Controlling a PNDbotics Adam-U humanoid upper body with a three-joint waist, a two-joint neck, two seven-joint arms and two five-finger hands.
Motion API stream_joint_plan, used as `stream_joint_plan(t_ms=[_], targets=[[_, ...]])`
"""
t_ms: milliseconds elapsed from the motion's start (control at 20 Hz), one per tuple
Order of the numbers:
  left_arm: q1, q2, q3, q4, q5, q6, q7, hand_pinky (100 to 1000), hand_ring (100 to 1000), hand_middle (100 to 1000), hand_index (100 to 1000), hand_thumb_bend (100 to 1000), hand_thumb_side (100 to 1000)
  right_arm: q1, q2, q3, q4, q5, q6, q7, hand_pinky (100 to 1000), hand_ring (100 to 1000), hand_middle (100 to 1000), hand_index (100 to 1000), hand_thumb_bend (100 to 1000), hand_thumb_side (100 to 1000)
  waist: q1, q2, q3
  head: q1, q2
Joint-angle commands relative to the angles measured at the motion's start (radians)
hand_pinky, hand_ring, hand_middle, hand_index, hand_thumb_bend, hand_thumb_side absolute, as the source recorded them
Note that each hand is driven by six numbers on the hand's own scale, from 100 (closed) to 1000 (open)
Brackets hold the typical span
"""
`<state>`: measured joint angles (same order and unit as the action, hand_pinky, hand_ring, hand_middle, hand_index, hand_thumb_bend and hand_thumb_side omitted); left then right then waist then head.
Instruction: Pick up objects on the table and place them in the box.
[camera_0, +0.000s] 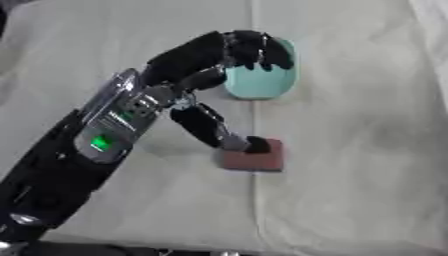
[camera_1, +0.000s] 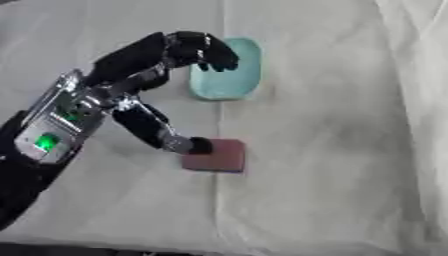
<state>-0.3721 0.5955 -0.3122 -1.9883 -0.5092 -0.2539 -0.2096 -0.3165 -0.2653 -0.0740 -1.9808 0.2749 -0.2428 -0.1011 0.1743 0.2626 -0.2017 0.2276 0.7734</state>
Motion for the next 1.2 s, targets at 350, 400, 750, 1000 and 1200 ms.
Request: stream_joint_plan(t_ms=[350,400,750,1000,1200], targets=[[-0.026,0.063,-0.019,-0.012,-0.096,0.034,-0.002,539,653,729,826,578,520,-0.002,-0.017,-0.002,-0.019,-0.004,-0.003,0.005,368,595,811,806,100,503,0.0,-0.023,-0.007,-0.002,-0.003],[-0.027,0.065,-0.021,-0.012,-0.106,0.04,-0.002,532,648,725,823,577,521,-0.003,-0.017,-0.002,-0.019,-0.004,-0.003,0.005,368,595,811,806,100,503,0.0,-0.023,-0.007,-0.002,-0.003],[-0.017,0.054,-0.057,-0.012,-0.22,0.103,0.013,456,594,664,774,559,468,-0.003,-0.015,-0.002,-0.019,-0.005,-0.004,0.007,368,593,810,805,100,503,0.002,-0.024,-0.005,-0.003,-0.003],[-0.008,0.025,-0.068,-0.012,-0.283,0.118,0.008,455,593,662,773,548,480,-0.003,-0.014,-0.002,-0.019,-0.006,-0.004,0.008,369,593,810,805,100,503,0.001,-0.025,-0.002,-0.003,-0.003],[0.013,-0.004,-0.081,-0.012,-0.307,0.127,-0.015,452,591,662,773,506,516,-0.002,-0.014,-0.004,-0.019,-0.005,-0.004,0.008,369,592,810,805,100,503,0.003,-0.026,0.0,-0.008,-0.003]])
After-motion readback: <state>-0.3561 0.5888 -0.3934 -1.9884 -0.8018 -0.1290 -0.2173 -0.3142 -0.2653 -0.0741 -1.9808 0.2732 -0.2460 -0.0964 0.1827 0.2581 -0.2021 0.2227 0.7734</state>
